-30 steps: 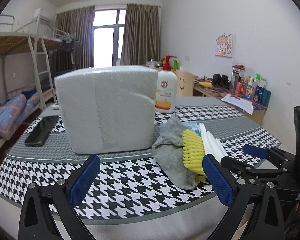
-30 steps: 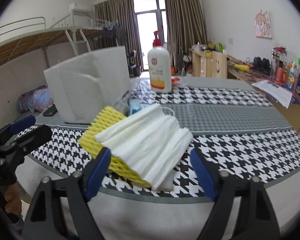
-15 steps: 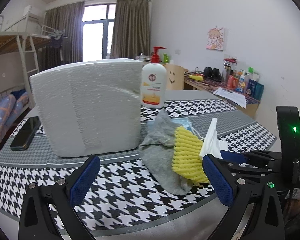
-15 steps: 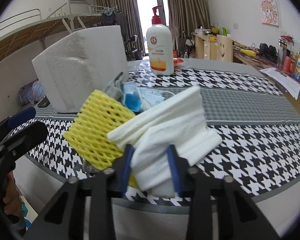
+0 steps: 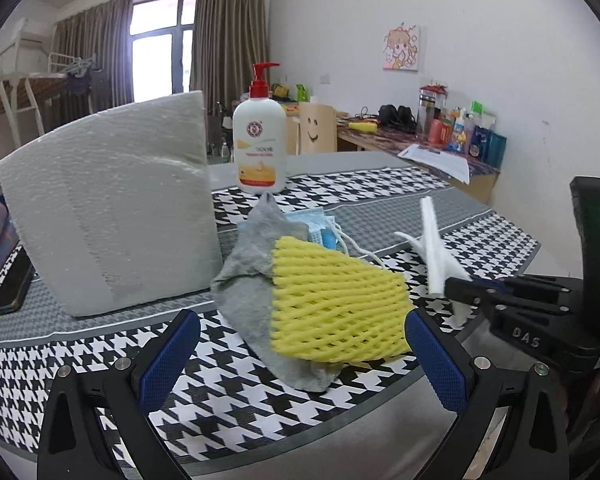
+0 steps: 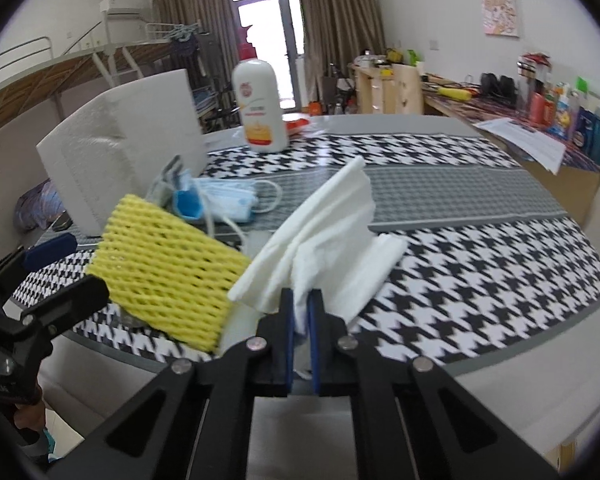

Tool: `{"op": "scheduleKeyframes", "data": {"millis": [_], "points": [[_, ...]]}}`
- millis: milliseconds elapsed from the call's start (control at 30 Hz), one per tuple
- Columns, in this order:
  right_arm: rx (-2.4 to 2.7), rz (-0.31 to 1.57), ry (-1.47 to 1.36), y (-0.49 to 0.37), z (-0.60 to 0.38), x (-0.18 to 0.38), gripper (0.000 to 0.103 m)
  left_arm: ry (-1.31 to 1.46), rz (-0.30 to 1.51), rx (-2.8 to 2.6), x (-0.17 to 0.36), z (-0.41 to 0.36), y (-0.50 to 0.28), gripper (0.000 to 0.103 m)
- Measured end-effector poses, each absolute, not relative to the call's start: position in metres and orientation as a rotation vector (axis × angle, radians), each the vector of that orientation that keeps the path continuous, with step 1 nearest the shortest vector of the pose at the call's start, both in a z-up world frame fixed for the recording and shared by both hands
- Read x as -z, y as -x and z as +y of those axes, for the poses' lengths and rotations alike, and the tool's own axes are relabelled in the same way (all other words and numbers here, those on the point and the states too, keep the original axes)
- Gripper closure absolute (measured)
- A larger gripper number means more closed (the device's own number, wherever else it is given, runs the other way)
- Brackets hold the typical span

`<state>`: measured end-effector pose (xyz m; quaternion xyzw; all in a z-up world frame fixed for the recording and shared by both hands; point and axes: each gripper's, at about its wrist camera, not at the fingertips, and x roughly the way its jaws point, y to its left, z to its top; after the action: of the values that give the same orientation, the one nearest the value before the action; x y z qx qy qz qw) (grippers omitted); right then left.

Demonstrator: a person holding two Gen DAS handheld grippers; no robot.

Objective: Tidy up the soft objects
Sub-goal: 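Close the left tool on the yellow foam net while the right tool holds the tissue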

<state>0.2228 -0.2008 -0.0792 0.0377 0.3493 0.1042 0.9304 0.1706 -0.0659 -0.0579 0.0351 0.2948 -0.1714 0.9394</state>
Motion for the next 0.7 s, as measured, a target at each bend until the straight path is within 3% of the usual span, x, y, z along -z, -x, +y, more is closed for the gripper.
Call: {"op": "scheduleKeyframes", "data": {"millis": [167,333,500,700], "points": [[-0.224,0.715,-0.079,-0.221,-0.203,0.084,0.094,-0.081,0.651,0.34,0.07,-0.07,-0.179,0.004],[-0.221,0.722,-0.085,-0.221,-0.208,0.086,0.094,-0.049,0.698,0.339,0.075,-0.071,-0.189,0.025],[-0.219,0.722,-0.09,-0.22,-0.21,0.087,0.094,0.001,0.711,0.348,0.077,-0.068,-0.192,0.058],[-0.213,0.703,-0.087,-0.215,-0.211,0.084,0.094,0.017,0.686,0.373,0.071,-0.064,-0.183,0.085]]}}
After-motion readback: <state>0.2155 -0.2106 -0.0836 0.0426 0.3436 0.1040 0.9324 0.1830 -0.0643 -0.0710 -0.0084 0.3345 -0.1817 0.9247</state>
